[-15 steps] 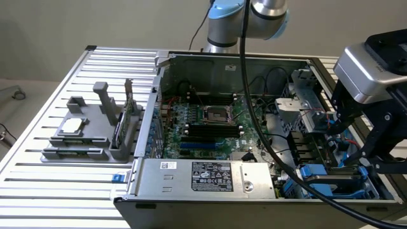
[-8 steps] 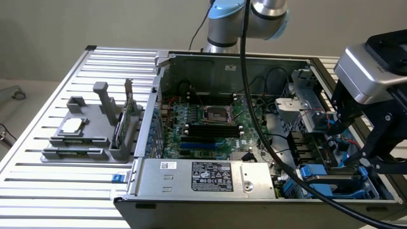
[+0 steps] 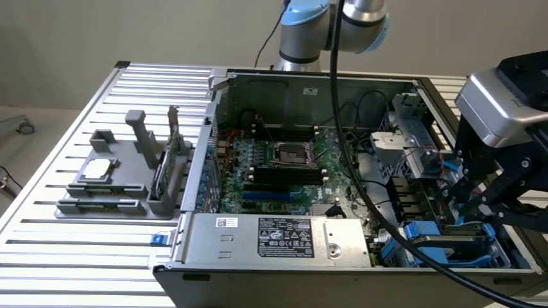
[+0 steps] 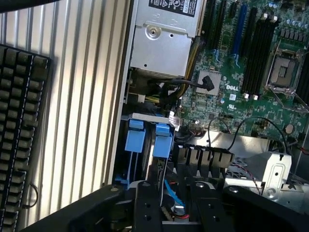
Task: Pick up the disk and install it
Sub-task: 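Insert the disk into the insertion slot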
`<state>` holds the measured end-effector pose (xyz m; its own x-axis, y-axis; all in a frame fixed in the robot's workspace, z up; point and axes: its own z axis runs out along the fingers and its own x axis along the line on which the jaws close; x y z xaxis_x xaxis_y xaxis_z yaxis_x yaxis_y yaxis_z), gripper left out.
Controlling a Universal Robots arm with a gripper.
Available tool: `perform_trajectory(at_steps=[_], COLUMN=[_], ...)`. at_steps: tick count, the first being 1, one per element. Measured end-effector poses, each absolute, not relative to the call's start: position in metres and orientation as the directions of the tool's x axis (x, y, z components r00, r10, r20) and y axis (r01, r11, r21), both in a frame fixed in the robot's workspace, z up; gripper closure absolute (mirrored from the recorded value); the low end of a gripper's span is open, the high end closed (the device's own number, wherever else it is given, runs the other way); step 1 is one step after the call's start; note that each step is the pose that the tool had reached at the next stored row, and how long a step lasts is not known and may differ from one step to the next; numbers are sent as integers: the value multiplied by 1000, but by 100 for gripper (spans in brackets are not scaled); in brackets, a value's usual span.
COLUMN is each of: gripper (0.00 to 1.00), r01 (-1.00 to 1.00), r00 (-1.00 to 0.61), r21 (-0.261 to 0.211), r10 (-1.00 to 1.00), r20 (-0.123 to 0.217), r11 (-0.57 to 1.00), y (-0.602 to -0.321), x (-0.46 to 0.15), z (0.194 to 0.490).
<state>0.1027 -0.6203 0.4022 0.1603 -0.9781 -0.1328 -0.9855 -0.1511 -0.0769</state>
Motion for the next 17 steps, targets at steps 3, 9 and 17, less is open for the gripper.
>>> perform_trajectory(at_steps=[3,9,17], gripper=[80,89,89], r01=[-985,-985,-985], r00=[161,162,162], r21=[-77,-76,-76], r10=[-978,-978,-979], r20=[-132,-129,-125], r11=[-151,-153,-153], y=[-618,-616,-614], x=[111,121,124], z=[397,386,371])
